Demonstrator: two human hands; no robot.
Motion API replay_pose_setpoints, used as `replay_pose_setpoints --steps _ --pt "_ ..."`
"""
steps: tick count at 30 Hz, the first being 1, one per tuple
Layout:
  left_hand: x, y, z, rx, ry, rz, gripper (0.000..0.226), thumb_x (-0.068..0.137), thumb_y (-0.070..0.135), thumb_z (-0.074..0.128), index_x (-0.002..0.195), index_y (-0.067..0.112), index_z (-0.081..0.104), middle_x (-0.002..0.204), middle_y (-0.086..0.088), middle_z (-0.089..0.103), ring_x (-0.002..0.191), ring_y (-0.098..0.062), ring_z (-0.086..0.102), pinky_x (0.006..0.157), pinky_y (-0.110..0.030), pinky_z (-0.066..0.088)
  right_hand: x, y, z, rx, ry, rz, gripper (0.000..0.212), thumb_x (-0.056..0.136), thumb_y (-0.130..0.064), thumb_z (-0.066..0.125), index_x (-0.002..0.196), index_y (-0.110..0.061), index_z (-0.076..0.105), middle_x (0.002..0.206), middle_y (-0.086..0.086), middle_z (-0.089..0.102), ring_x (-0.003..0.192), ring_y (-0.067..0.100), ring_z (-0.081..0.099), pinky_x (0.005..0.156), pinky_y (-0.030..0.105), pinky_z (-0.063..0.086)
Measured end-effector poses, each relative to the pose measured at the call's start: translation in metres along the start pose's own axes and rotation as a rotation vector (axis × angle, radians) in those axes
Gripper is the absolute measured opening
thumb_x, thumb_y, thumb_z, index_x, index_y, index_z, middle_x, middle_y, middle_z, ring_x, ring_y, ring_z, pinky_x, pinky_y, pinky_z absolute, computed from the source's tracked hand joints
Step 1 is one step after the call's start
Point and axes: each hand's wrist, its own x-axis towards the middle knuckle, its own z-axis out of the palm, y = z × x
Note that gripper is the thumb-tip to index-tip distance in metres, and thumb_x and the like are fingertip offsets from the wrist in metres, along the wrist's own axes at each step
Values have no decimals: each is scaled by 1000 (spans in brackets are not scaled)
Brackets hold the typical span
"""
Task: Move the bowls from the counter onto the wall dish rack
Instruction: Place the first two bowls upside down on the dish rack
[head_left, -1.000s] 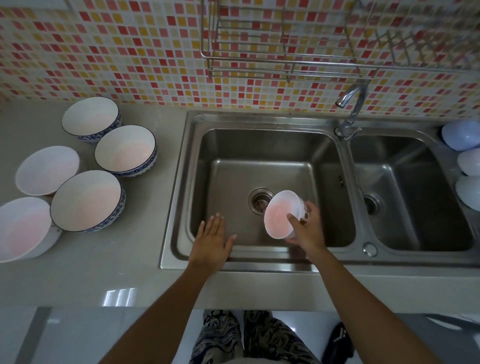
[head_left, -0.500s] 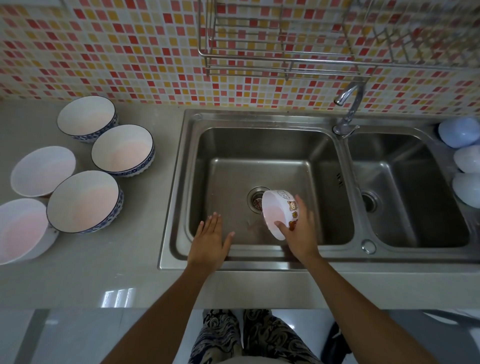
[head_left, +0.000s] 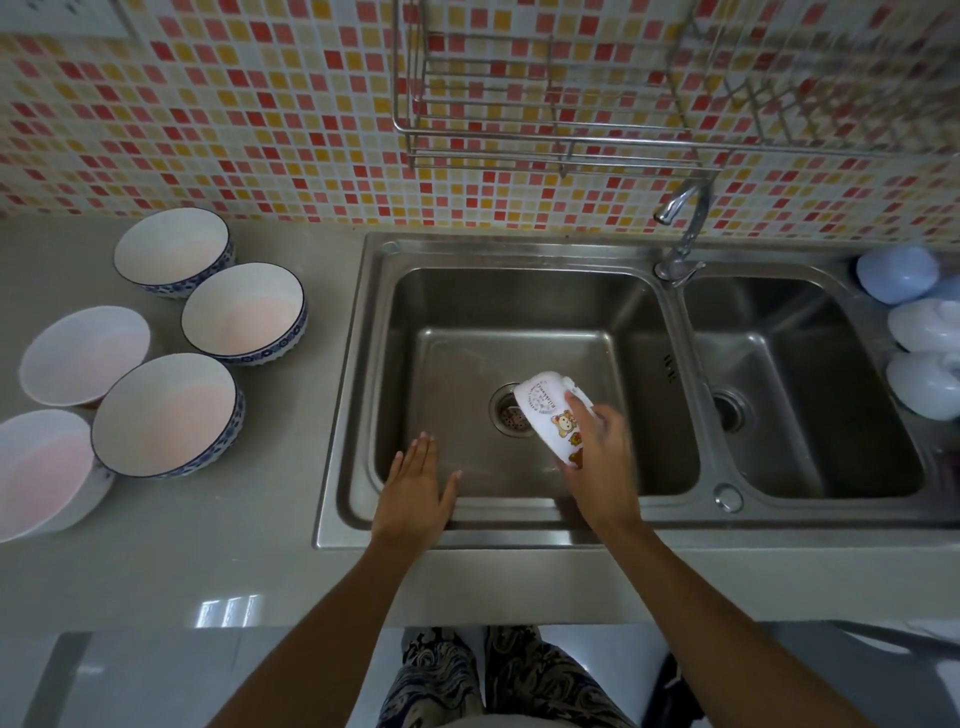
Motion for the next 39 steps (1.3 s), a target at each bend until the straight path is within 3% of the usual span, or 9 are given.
replay_pose_setpoints --steps 4,7,10,17,21,25,29,35,39 --pt "0 2 -5 -7 -22 12 66 98 50 20 150 11 4 159 -5 4 146 -14 -2 119 -32 -3 12 -6 -9 404 118 341 95 71 -10 83 147 -32 30 137 7 32 116 19 46 95 34 50" --pt "3 7 -15 -13 6 54 60 100 38 25 150 10 5 159 -7 4 146 -16 -2 120 -34 -1 26 -6 -23 749 114 640 88 73 -23 83 145 -32 32 144 7 35 122 34 48 75 49 60" --pt "18 23 -41 -14 120 108 59 99 21 31 150 10 4 159 -8 3 147 -19 -1 120 -34 0 36 -16 -46 1242 85 821 60 85 -33 71 137 -30 43 141 6 44 117 34 52 66 46 61" --pt "71 120 -175 -99 630 416 59 96 5 41 149 10 17 157 -7 12 145 -17 5 118 -35 7 61 -53 -123 1530 77 679 32 92 -46 55 118 -28 56 120 5 61 107 27 61 60 33 58" --pt "99 165 -243 -4 754 571 60 93 0 40 148 5 17 157 -13 15 146 -24 9 119 -41 12 78 -71 -170 1575 127 549 22 94 -47 49 108 -32 58 112 4 65 98 25 63 65 32 56" --pt "130 184 -267 256 653 560 58 99 16 33 149 8 4 159 -14 2 146 -27 -3 119 -47 8 102 -86 -204 1648 130 510 28 91 -49 53 110 -29 59 116 8 63 101 27 63 59 30 58" --pt "146 180 -267 334 512 373 57 100 38 8 149 12 -7 158 -9 -14 143 -24 -19 117 -42 -12 135 -94 -230 1648 121 458 45 90 -46 59 129 -25 50 125 8 59 109 29 61 64 34 60" --pt "154 175 -268 371 490 342 59 98 45 1 148 15 -11 157 -4 -15 142 -21 -22 114 -40 -18 192 -109 -259 1570 108 335 49 89 -21 64 134 -24 45 135 11 48 110 32 57 76 47 60" --pt "158 173 -265 360 511 350 68 89 51 -14 147 17 -10 158 -2 -11 143 -19 -20 113 -38 -18 228 -111 -261 1424 111 235 60 86 -15 65 141 -23 41 141 9 42 120 36 50 75 49 60"
